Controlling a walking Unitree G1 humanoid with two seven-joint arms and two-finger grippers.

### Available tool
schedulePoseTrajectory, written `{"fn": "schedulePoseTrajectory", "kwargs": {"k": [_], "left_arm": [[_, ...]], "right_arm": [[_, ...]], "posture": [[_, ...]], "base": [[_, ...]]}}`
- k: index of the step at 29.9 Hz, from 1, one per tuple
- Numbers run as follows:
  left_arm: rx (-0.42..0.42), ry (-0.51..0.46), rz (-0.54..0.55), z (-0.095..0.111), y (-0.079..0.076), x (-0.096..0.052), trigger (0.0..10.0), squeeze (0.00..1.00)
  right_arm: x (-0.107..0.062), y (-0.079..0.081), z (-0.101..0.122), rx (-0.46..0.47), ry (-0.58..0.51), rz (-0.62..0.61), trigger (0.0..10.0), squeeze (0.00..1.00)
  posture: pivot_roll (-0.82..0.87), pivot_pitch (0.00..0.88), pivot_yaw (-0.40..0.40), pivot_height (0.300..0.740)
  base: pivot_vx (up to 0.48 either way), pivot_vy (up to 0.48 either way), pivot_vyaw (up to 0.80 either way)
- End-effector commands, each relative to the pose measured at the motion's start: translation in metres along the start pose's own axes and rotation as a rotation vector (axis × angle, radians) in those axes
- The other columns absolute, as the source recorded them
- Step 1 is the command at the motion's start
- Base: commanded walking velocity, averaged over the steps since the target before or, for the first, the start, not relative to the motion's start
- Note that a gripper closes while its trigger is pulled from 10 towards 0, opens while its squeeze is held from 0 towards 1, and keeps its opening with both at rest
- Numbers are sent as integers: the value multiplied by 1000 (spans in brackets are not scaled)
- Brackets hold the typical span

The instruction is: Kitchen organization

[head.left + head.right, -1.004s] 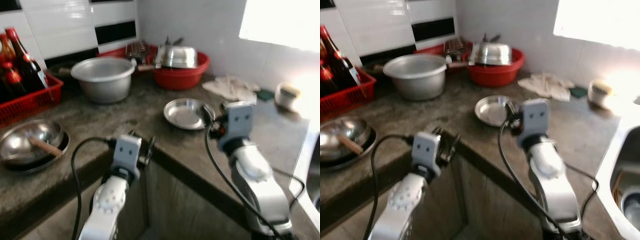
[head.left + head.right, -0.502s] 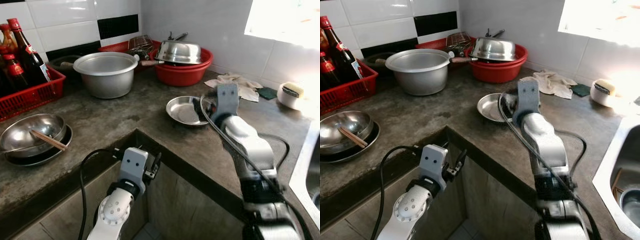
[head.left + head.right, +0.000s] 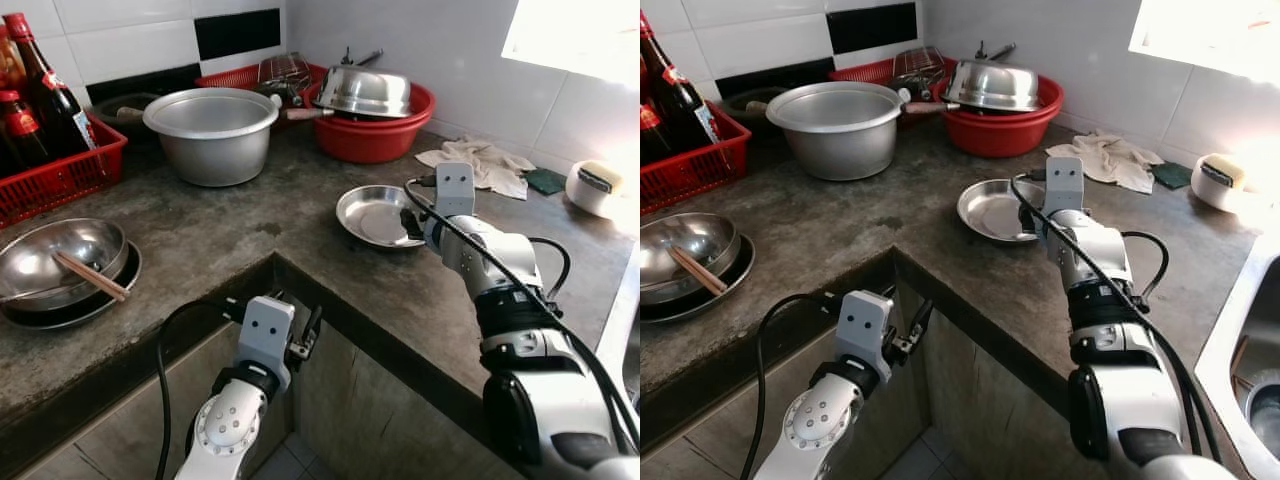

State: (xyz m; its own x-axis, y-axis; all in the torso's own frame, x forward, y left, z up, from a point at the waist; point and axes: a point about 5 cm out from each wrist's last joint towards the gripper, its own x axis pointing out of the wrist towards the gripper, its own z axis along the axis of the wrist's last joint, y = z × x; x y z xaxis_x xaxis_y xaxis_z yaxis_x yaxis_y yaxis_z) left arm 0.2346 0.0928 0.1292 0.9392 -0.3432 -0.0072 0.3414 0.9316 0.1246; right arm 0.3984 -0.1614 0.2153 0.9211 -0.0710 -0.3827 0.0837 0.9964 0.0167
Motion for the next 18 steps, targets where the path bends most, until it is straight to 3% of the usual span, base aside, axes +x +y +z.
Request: {"fn": "schedulePoseTrajectory", "kwargs": {"k": [1,6,12,13,14,15,18], "left_arm": [[-6,-1,4,2,-1,-2,10000,0],[-6,1,8,2,-1,-2,10000,0],[-9,-3,7,2,-1,0,10000,0],[-8,-3,6,3,-2,0,10000,0],[-8,-3,6,3,-2,0,10000,0],[-9,-4,7,3,-2,1,10000,0],[-11,-11,14,4,-1,1,10000,0]], "right_arm": [[1,-2,6,27,8,-6,10000,0],[4,1,-2,134,143,51,10000,0],[7,6,-5,114,195,84,10000,0],[7,6,-6,106,201,85,5451,0],[7,6,-6,106,201,85,5451,0],[8,8,-9,92,222,94,0,0],[9,9,-12,115,247,95,0,0]], "posture": [[125,43,-86,740],[117,50,-87,740],[112,50,-86,740],[112,51,-84,740],[112,51,-84,740],[111,51,-88,740],[111,53,-91,740]], "base": [[0,0,0],[0,0,0],[0,0,0],[0,0,0],[0,0,0],[0,0,0],[0,0,0]]}}
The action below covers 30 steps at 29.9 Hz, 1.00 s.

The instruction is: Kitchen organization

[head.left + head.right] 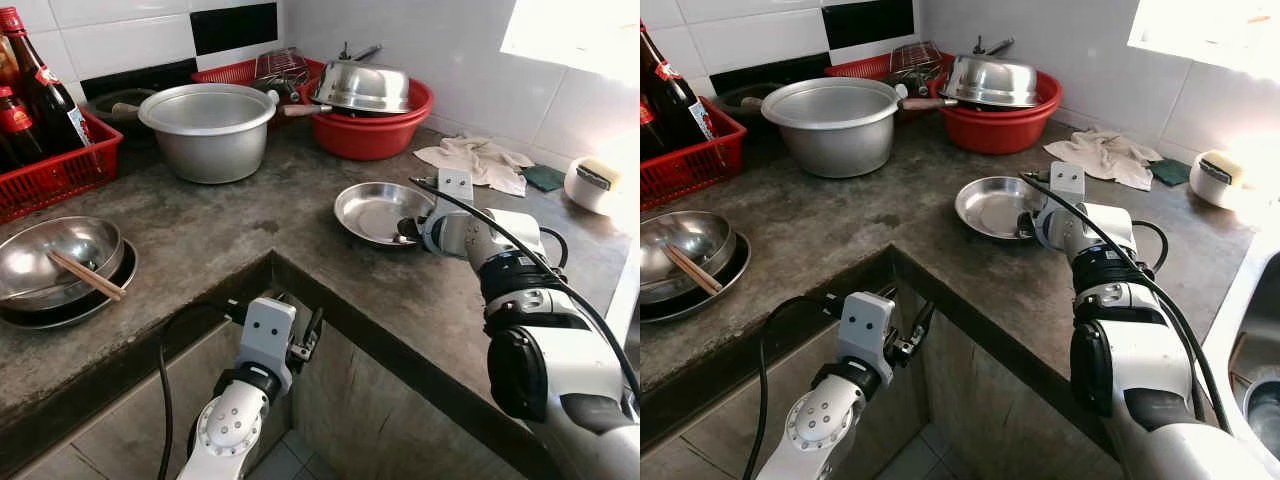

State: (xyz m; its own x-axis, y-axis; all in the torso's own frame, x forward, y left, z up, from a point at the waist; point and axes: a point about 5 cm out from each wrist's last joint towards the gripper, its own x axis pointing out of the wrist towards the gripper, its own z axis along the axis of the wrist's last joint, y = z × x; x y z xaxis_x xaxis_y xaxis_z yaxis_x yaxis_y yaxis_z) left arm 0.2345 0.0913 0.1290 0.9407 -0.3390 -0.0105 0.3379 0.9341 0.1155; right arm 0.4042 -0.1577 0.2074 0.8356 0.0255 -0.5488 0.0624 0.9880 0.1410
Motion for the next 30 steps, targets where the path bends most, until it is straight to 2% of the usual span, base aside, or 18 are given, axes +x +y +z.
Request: {"fn": "schedulePoseTrajectory", "kwargs": {"k": [1,11,17,18,19,21,24,25,27,28,30], "left_arm": [[-4,-18,12,4,1,1,10000,0],[-5,-14,19,4,1,1,10000,0],[-4,-16,26,4,2,2,10000,0],[-3,-16,25,4,1,2,10000,0],[-3,-16,25,4,1,2,10000,0],[-1,-20,27,5,1,3,10000,0],[-1,-20,29,4,1,4,10000,0],[0,-23,32,5,2,4,10000,0],[1,-24,33,5,3,5,10000,0],[3,-27,33,6,3,5,10000,0],[3,-32,33,6,4,6,10000,0]], "right_arm": [[3,4,-8,19,54,17,0,0],[6,3,-11,134,89,12,0,0],[5,3,-7,222,93,24,0,0],[4,3,-5,278,80,32,0,0],[4,3,-5,278,80,32,0,0],[3,1,4,456,25,71,0,0],[1,-2,8,532,-19,87,0,0],[-2,-8,15,624,-119,100,0,0],[-7,-12,19,663,-212,122,0,0],[-13,-14,20,637,-288,132,0,0],[-21,-15,19,599,-371,133,0,0]], "posture": [[110,53,-90,740],[113,52,-92,740],[110,49,-96,740],[115,43,-99,740],[115,43,-99,740],[118,39,-101,740],[124,34,-100,740],[124,28,-98,740],[123,25,-94,740],[119,21,-87,740],[114,18,-83,740]], "base": [[0,0,0],[0,0,0],[0,0,0],[0,0,0],[0,0,0],[0,0,0],[0,0,0],[0,0,0],[0,0,0],[0,0,0],[0,0,0]]}}
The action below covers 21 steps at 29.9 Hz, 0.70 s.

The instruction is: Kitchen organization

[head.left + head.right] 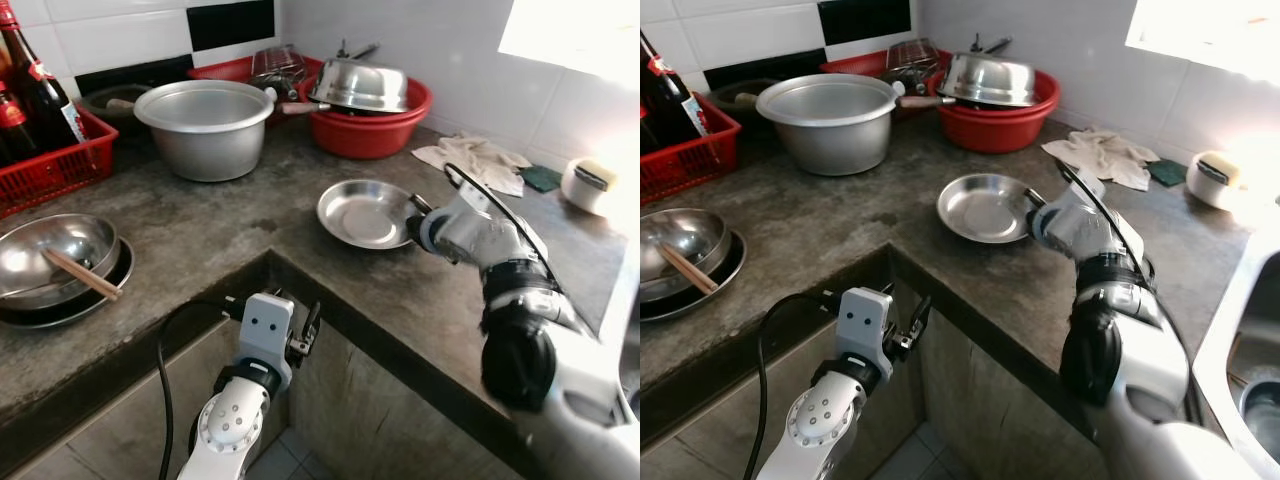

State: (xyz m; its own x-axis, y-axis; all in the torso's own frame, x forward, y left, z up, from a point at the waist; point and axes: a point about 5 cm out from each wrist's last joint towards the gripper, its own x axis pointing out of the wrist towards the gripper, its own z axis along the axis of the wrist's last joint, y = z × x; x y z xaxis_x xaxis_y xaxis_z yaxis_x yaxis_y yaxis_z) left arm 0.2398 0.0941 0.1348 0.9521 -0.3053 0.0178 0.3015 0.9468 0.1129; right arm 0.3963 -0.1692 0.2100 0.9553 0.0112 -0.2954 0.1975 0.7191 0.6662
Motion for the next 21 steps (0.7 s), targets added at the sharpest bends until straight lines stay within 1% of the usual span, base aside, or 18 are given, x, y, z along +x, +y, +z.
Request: {"fn": "schedulePoseTrajectory", "kwargs": {"k": [1,2,3,4,6,9,10,11,12,14,16,19,21], "left_arm": [[5,-9,-6,1,-1,2,10000,0],[6,-14,-7,2,-1,3,10000,0],[5,-19,-13,3,-2,4,10000,0],[3,-27,-15,4,-2,5,10000,0],[2,-33,-19,5,-3,6,10000,0],[3,-37,-19,6,-1,8,10000,0],[2,-41,-18,7,-1,8,10000,0],[0,-46,-17,8,0,9,10000,0],[-1,-50,-21,9,1,10,10000,0],[-2,-52,-28,9,1,10,10000,0],[-1,-56,-34,10,0,11,10000,0],[1,-58,-54,10,-1,12,10000,0],[6,-54,-56,9,-1,12,10000,0]], "right_arm": [[-10,11,21,-16,-125,63,0,0],[-14,11,21,-12,-152,77,0,0],[-27,9,21,-46,-231,90,0,0],[-37,7,21,-148,-298,96,0,0],[-50,8,19,-298,-377,108,0,0],[-74,10,9,-521,-501,136,0,0],[-82,10,4,-588,-536,144,0,0],[-89,10,0,-628,-559,147,0,0],[-96,6,-5,-664,-572,135,0,0],[-104,2,-10,-691,-577,116,0,0],[-110,-3,-14,-696,-582,100,0,0],[-116,-11,-17,-722,-592,54,0,0],[-117,-12,-17,-728,-597,46,0,0]], "posture": [[113,17,-81,740],[113,17,-81,740],[110,13,-73,740],[106,9,-69,740],[104,2,-65,740],[100,0,-58,740],[99,0,-55,740],[98,0,-54,740],[92,0,-49,740],[89,0,-46,740],[86,0,-41,740],[78,0,-33,740],[77,0,-31,740]], "base": [[0,0,0],[0,0,0],[0,0,0],[0,0,0],[0,0,0],[0,0,0],[0,0,0],[0,0,0],[0,0,0],[0,0,-234],[0,0,-469],[0,479,-788],[0,480,-788]]}}
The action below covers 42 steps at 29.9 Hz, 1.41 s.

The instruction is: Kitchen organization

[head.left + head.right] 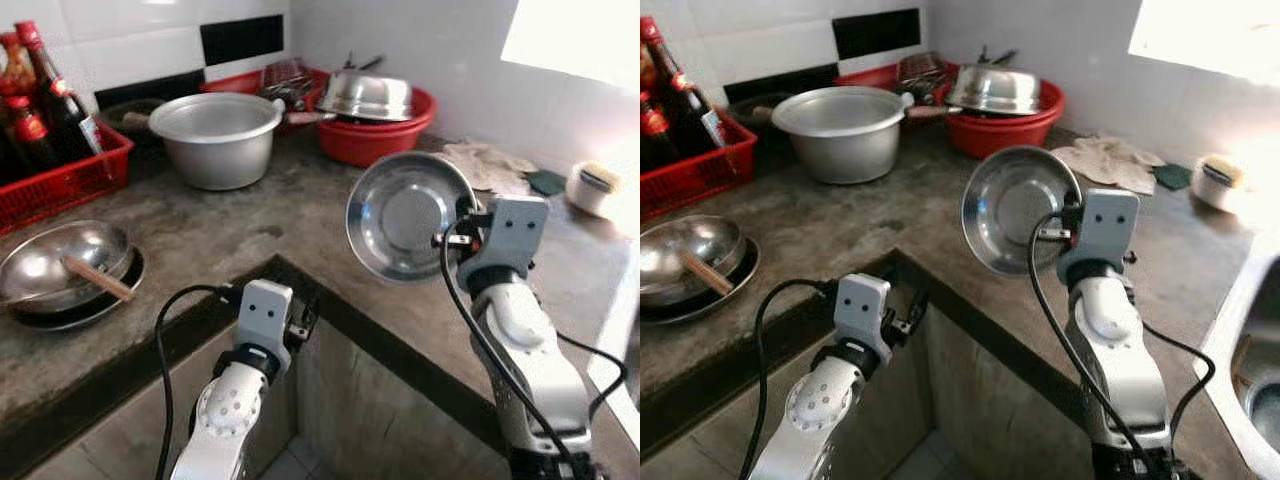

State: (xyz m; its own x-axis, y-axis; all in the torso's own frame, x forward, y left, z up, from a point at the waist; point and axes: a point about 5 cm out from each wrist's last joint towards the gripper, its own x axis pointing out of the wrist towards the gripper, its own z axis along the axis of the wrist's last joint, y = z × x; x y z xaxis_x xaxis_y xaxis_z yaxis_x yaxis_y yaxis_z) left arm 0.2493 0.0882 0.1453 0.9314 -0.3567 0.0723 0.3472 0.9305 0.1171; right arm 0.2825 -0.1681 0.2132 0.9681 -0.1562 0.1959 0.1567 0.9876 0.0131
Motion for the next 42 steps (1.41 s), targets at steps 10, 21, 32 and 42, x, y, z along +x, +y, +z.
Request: {"fn": "schedulePoseTrajectory", "kwargs": {"k": [10,21,32,42], "left_arm": [[49,1,-19,0,1,3,10000,0],[78,15,-50,-5,-2,2,10000,0],[85,2,-43,-3,0,4,10000,0],[93,-15,-34,-1,3,5,10000,0]], "right_arm": [[-11,2,13,-44,-63,-32,0,0],[-13,2,16,-68,-76,-47,0,0],[-3,6,25,-97,-91,-17,4941,0],[25,-3,47,-115,-119,9,10000,0]], "posture": [[77,1,-25,740],[70,7,-17,740],[73,11,-15,740],[76,10,-16,740]], "base": [[0,240,-788],[0,-377,-788],[54,-436,-574],[338,-337,0]]}}
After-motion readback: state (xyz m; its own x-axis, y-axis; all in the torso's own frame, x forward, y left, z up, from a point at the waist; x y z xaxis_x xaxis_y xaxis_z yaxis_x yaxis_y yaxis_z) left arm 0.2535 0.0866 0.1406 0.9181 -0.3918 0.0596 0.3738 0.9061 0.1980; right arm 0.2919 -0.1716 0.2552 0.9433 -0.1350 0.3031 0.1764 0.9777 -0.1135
